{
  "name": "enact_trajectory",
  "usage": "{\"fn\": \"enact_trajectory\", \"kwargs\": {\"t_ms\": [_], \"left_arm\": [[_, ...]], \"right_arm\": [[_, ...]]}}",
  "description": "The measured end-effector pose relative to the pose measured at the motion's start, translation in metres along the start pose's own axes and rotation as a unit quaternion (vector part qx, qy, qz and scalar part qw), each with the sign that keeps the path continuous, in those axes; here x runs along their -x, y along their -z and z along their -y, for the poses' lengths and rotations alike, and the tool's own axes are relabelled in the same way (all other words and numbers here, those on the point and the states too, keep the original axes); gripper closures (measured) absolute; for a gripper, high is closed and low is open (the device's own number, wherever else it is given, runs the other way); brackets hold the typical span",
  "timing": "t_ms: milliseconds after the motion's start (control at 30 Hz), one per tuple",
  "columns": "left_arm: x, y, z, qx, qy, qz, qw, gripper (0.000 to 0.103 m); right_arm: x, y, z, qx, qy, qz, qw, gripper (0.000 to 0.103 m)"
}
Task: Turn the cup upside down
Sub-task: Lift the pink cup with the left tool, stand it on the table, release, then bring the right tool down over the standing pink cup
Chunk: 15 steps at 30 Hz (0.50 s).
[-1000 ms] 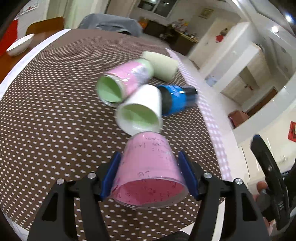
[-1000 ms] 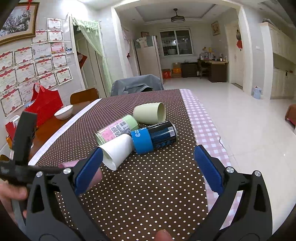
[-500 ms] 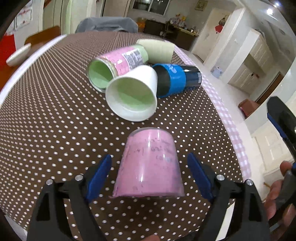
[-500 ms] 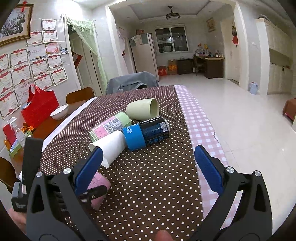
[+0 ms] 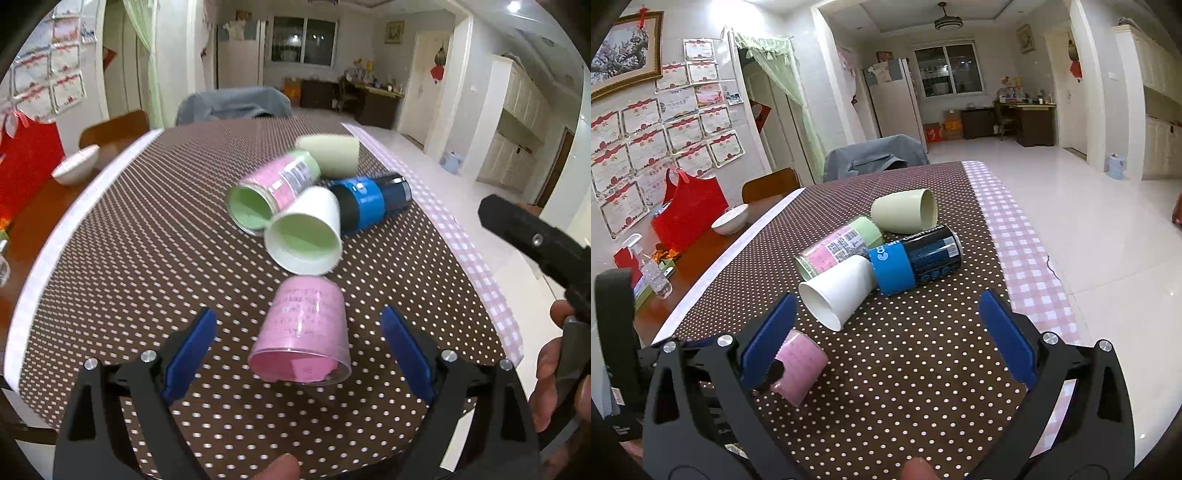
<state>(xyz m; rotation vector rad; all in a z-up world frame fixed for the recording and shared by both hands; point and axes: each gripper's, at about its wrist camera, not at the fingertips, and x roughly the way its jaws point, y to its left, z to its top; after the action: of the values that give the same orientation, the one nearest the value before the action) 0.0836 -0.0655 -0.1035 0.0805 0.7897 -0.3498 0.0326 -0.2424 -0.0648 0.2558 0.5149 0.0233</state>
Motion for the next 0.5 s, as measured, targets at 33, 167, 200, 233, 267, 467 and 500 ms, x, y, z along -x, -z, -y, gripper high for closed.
{"fn": "enact_trajectory", "kwargs": {"t_ms": [33,167,200,233,267,467,500], "left_arm": [[0.005,-0.001,-0.002,0.001,-0.003,0.005,1.0,0.014],[0.023,-0.004,-0.013,0.007,-0.02,0.027,0.9994,0.014],[0.026,-0.005,-0.016,0.009,-0.024,0.031,0.9992,0.014],[0.03,-0.006,-0.018,0.011,-0.029,0.036,0.9989,0.014],[0.033,-0.007,-0.021,0.012,-0.034,0.041,0.9985,0.014],[0.048,-0.011,-0.037,0.021,-0.057,0.061,0.9963,0.014],[0.051,-0.012,-0.04,0.022,-0.062,0.064,0.9958,0.014]], "right_arm": [[0.0,0.0,-0.001,0.0,-0.004,-0.001,1.0,0.006],[-0.001,-0.003,-0.007,0.001,-0.013,-0.005,1.0,0.006],[-0.002,-0.003,-0.009,0.003,-0.015,-0.007,1.0,0.006],[-0.002,-0.004,-0.01,0.004,-0.018,-0.008,1.0,0.006],[-0.003,-0.004,-0.013,0.005,-0.021,-0.011,1.0,0.006],[-0.008,-0.006,-0.023,0.011,-0.032,-0.023,0.999,0.006],[-0.01,-0.007,-0.025,0.013,-0.035,-0.025,0.999,0.006]]}}
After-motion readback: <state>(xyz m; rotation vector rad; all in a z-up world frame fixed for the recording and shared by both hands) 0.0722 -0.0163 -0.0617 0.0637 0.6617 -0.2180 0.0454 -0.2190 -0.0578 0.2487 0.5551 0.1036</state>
